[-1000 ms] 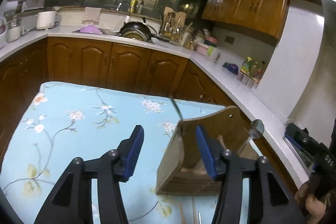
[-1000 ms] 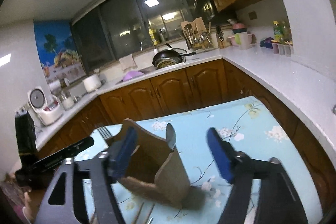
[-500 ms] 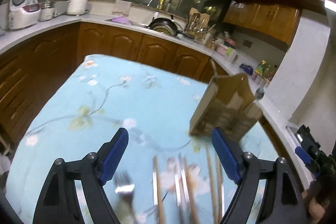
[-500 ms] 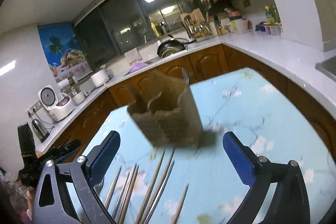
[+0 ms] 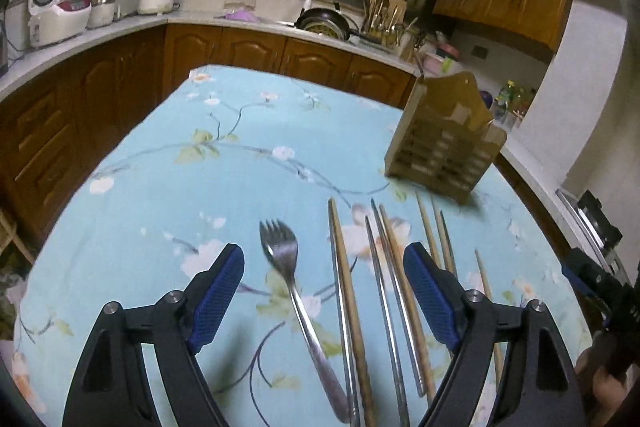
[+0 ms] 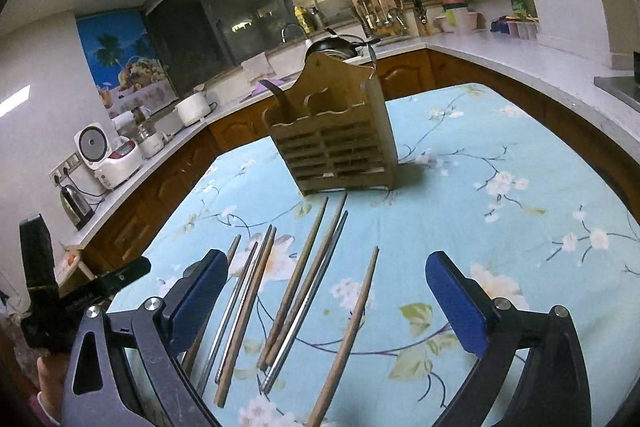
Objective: Organize utensils
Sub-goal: 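Move both open tools back down to the remaining utensils, then grasp a metal chopstick with the left tool while the right tool grasps a wooden chopstick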
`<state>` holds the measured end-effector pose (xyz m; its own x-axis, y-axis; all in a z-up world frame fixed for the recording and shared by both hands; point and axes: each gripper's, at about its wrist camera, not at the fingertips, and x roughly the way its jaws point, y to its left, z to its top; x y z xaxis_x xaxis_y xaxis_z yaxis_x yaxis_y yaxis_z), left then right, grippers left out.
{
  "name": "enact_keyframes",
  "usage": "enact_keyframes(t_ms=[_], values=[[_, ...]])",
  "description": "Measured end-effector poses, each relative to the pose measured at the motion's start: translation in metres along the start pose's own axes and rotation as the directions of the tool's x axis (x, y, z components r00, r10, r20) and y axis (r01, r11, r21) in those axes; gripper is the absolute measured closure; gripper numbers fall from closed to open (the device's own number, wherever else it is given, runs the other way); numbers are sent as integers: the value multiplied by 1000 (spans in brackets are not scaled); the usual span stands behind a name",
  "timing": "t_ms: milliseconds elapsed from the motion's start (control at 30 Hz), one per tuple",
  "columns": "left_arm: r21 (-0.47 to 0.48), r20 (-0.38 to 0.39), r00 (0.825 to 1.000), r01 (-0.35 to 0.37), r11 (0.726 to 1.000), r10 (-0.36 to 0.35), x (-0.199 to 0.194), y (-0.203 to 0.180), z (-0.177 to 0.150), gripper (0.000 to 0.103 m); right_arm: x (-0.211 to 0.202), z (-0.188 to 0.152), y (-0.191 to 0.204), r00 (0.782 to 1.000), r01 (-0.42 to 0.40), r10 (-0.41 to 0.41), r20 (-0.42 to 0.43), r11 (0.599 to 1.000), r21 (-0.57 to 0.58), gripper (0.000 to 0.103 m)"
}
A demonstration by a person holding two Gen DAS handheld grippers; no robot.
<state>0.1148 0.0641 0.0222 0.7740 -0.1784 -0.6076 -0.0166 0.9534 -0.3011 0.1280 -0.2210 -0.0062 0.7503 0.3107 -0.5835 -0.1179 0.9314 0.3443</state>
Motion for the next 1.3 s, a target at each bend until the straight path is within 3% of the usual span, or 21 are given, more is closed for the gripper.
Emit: enact_keyframes(t_ms=[300,733,900,1100,1233,1300], values=[[-8,-36,999,-26,1000,26,1,2,3,22,0,-5,-5,999,33,-33,-21,999,25,3],[12,-100,994,-36,999,37,22,8,20,24,17,4,13,999,21,-23,-40,999,-29,6],[49,-147,988,-35,998,41,40,3,32,31,34,9,17,997,11,-14,-77,999,-35,27],[129,-205,976,-45,991,71,68,-5,45,44,60,16,19,992,6,-11,-127,999,-41,46],[170,-252,963,-51,984,93,93,-9,51,50,78,20,17,987,5,-11,-159,999,-36,50],[187,-268,958,-49,981,99,104,-12,52,53,85,22,17,985,-1,-5,-171,999,-33,60]])
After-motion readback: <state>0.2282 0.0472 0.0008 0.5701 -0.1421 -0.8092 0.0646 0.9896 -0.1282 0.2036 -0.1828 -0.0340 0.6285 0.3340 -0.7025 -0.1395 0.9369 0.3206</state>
